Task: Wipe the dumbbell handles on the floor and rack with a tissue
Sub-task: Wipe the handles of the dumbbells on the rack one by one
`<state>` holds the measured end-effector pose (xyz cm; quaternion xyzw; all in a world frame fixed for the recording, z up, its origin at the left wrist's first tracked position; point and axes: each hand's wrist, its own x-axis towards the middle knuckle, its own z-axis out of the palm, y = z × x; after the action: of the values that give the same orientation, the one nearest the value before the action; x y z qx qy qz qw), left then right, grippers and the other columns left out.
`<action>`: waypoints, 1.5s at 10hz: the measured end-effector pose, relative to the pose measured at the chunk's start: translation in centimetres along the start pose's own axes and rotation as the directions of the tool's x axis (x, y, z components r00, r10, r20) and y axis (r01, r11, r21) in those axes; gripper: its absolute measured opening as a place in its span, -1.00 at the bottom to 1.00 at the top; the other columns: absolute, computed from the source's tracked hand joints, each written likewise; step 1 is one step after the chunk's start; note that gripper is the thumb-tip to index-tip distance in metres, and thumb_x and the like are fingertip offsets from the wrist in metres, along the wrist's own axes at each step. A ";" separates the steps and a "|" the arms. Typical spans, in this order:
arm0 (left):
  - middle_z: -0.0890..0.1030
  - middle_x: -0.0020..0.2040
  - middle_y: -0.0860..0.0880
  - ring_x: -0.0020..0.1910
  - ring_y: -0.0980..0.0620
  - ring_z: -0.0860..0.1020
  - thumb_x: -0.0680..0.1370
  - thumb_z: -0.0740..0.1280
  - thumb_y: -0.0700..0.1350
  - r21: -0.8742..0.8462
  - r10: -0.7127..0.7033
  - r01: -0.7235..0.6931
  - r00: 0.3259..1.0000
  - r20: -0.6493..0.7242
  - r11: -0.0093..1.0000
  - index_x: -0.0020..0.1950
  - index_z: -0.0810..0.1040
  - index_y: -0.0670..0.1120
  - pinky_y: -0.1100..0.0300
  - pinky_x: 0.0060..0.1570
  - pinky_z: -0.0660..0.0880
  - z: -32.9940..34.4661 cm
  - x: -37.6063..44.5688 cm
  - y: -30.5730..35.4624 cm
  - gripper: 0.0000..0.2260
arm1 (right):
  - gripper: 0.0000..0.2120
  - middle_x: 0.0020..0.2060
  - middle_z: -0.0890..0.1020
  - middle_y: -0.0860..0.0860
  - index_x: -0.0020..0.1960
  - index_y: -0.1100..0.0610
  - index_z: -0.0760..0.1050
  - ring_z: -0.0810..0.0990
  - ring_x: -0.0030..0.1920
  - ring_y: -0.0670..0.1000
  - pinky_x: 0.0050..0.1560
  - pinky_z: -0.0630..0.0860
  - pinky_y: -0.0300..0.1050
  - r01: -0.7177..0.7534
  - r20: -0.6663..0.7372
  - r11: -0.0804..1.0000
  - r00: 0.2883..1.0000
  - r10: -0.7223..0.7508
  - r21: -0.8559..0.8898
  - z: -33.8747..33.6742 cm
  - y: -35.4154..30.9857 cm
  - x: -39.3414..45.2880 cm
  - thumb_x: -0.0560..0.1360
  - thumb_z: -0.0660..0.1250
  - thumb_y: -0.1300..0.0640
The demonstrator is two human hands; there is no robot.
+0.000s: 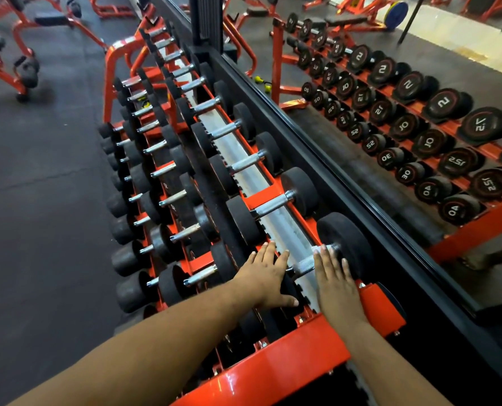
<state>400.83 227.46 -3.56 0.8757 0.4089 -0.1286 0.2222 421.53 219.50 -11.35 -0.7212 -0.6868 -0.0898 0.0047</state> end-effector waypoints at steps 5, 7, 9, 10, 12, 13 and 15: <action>-0.28 0.63 -0.21 0.62 -0.13 -0.27 0.48 0.34 0.39 0.000 0.005 -0.005 1.000 0.002 1.000 0.65 -0.23 -0.02 -0.13 0.59 -0.14 0.0 0.1 -0.1 0.04 | -0.06 0.61 0.05 0.18 0.62 0.23 0.01 0.01 0.62 0.15 0.55 0.12 0.22 -0.088 0.108 0.981 0.992 0.070 0.173 1.2 -3.1 -1.6 0.38 0.44 0.24; -0.27 0.63 -0.22 0.62 -0.15 -0.26 0.48 0.33 0.40 0.014 0.004 -0.004 1.000 0.006 1.000 0.66 -0.22 -0.04 -0.13 0.58 -0.14 -0.1 -0.1 0.0 0.04 | -0.20 0.62 -0.18 0.15 0.62 0.20 -0.24 -0.23 0.61 0.11 0.56 0.06 0.13 -0.310 0.131 0.885 0.951 0.281 0.348 0.9 -3.3 -0.3 0.58 0.21 0.25; -0.27 0.63 -0.21 0.62 -0.14 -0.26 0.48 0.33 0.40 0.015 0.003 -0.003 1.000 0.010 1.000 0.65 -0.23 -0.03 -0.12 0.59 -0.15 -0.1 -0.1 0.0 0.03 | -0.13 0.62 -0.15 0.07 0.64 0.16 -0.16 -0.24 0.61 0.04 0.59 -0.08 0.18 -0.183 0.171 0.950 0.975 0.143 0.251 0.4 -4.0 -2.0 0.53 0.33 0.19; -0.28 0.63 -0.21 0.62 -0.14 -0.27 0.48 0.33 0.40 0.006 0.004 -0.004 1.000 0.010 1.000 0.65 -0.23 -0.03 -0.12 0.59 -0.15 -0.2 -0.1 0.1 0.04 | -0.12 0.62 -0.10 0.12 0.63 0.19 -0.16 -0.16 0.62 0.10 0.58 0.00 0.21 -0.242 0.139 0.944 0.967 0.215 0.222 0.5 -3.1 -1.6 0.53 0.35 0.19; -0.28 0.63 -0.20 0.62 -0.13 -0.27 0.49 0.33 0.39 0.006 0.003 -0.003 1.000 0.009 1.000 0.65 -0.23 -0.03 -0.12 0.59 -0.15 -0.2 -0.2 0.1 0.03 | -0.21 0.57 0.20 0.17 0.58 0.25 0.20 0.14 0.58 0.17 0.47 0.15 0.33 0.040 -0.006 0.993 0.999 -0.039 0.107 0.7 -3.9 -2.0 0.37 0.32 0.21; -0.28 0.63 -0.20 0.62 -0.13 -0.27 0.49 0.34 0.38 0.001 0.004 -0.004 1.000 0.010 1.000 0.65 -0.23 -0.02 -0.12 0.59 -0.15 -0.3 -0.3 0.1 0.02 | -0.24 0.57 0.25 0.14 0.59 0.20 0.20 0.18 0.58 0.14 0.48 0.13 0.39 0.196 0.005 0.980 0.981 -0.196 -0.046 0.2 -1.9 -1.0 0.42 0.34 0.21; -0.28 0.63 -0.19 0.62 -0.13 -0.27 0.49 0.34 0.38 -0.002 0.001 -0.001 1.000 0.009 1.000 0.65 -0.23 -0.02 -0.12 0.59 -0.15 -0.3 -0.3 0.2 0.02 | -0.60 0.27 0.55 0.15 0.38 0.19 0.43 0.43 0.41 0.19 0.55 0.04 0.27 0.100 0.164 0.970 0.984 -0.064 -0.220 -3.0 -1.5 3.7 0.56 0.16 0.19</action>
<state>400.78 227.34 -3.11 0.8750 0.4078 -0.1319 0.2249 419.85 222.89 -8.08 -0.6928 -0.6995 -0.1114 -0.1352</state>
